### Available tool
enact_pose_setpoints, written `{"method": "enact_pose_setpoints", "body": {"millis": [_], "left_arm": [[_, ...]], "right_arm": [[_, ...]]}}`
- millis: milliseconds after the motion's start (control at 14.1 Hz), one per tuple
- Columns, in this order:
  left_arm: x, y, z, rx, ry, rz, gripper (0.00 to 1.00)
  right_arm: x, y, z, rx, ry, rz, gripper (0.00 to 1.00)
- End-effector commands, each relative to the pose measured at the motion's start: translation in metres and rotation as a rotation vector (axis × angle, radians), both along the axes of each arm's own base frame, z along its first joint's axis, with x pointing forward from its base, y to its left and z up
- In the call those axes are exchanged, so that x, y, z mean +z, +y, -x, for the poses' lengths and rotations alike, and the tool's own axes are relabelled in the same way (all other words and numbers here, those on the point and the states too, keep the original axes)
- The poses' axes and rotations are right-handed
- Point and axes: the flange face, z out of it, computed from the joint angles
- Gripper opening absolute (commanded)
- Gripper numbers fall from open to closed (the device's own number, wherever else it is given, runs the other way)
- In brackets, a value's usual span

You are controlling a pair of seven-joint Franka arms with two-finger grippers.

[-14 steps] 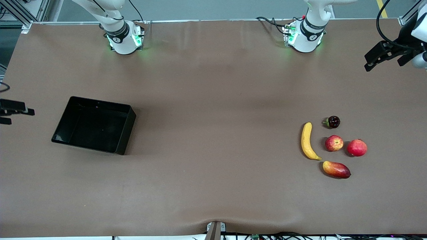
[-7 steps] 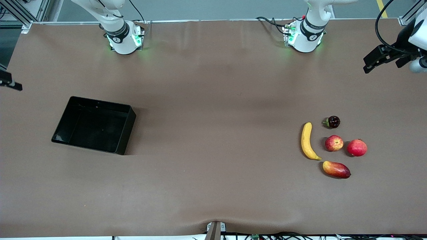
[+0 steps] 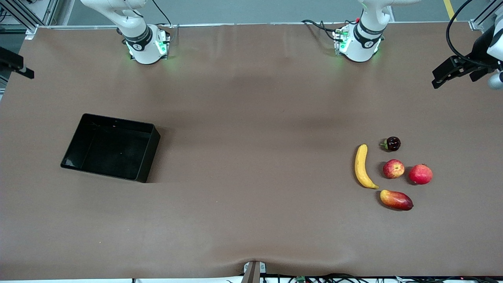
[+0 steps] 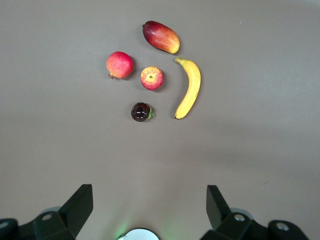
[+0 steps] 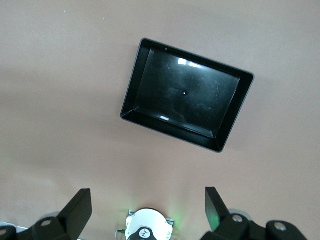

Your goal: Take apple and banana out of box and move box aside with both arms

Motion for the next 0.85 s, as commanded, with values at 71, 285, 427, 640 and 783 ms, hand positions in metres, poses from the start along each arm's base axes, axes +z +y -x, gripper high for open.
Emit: {"method": "enact_pose_setpoints", "body": {"millis": [71, 285, 427, 640, 783], "left_arm": [[0.005, 0.011, -0.002, -0.051, -0.006, 0.004, 1.0], [0.005, 0.011, -0.002, -0.051, -0.004, 0.004, 1.0], [0.005, 0.011, -0.002, -0.048, -0.006, 0.005, 1.0], [0.005, 0.009, -0.002, -0.047, -0.005, 0.006, 1.0], [0.007, 0.009, 0.0, -0.048, -0.009, 0.009, 1.0]], "right_arm": [[-0.016, 0.019, 0.029, 0.032, -0.007, 0.044, 1.0], [-0.001, 0.013, 0.01, 0.031, -0.042, 0.12, 1.0], [0.008, 0.011, -0.005, 0.024, -0.06, 0.134, 1.0], [0.008, 0.012, -0.006, 0.027, -0.061, 0.131, 1.0], [0.008, 0.014, -0.006, 0.031, -0.06, 0.128, 1.0]]}}
